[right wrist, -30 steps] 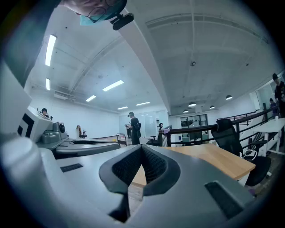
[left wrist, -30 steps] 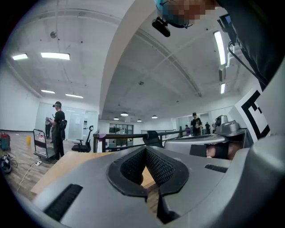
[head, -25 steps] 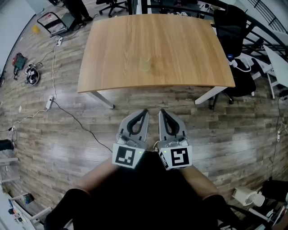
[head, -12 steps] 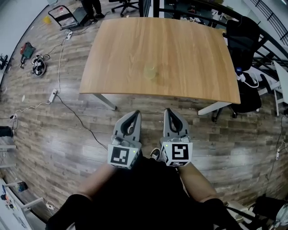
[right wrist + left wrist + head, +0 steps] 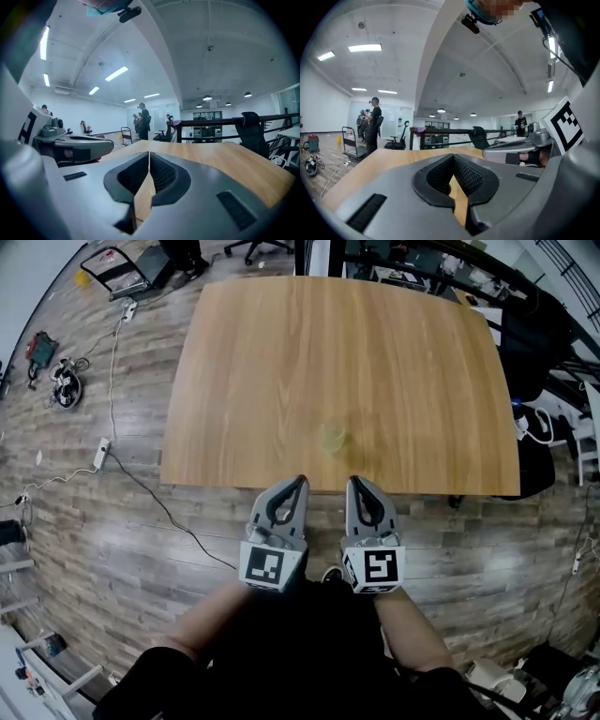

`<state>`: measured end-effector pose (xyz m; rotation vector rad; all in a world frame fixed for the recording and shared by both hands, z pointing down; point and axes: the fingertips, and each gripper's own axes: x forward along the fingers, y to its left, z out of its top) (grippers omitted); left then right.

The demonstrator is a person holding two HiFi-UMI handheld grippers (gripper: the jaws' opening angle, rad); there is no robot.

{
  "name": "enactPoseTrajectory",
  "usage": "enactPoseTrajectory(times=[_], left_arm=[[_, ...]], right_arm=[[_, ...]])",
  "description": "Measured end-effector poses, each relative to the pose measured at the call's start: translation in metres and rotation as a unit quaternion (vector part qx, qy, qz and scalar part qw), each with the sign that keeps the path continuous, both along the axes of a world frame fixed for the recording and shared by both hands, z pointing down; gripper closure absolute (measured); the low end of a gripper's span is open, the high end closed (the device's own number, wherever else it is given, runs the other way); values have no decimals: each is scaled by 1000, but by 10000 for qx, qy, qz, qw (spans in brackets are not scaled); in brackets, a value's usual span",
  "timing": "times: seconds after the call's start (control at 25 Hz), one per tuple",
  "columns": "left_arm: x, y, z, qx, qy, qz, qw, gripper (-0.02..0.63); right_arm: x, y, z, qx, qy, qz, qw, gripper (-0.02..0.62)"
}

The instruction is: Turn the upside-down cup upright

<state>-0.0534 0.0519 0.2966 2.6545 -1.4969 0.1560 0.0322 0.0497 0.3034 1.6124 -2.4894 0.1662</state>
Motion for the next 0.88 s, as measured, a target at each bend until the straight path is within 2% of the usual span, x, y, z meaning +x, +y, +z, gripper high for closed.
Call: enactPoseTrajectory(times=[0.2,0.36,0.44,0.48,0.56,0.64,0.76,0.88], left_arm=[[3,-62,45,-232,-110,365,9990,606],[3,-94,74,-405,-61,356,9985,606],[0,-106,90,-566,31,284,9980,606],[-2,-112,98,-649,65,252,9976,606],[-5,-122,112,-779,73,208,9967,606],[-8,-128,126,-869,36,180,9960,606],[-13,-131,146,-982,-45,109,9951,606],[-22,-134,160,-1052,-18,-36,9944,606]], right_arm=[[-5,-56,47,-405,144,179,9989,583],[-4,-86,79,-692,271,209,9970,583],[-6,-95,91,-832,268,80,9961,581],[-9,-99,97,-905,245,-44,9956,567],[-14,-106,108,-1013,277,-362,9938,424],[-19,-113,123,-1092,500,-604,9909,362],[-21,-127,149,-1190,796,-701,9872,312],[-26,-147,167,-1186,819,-657,9874,278]])
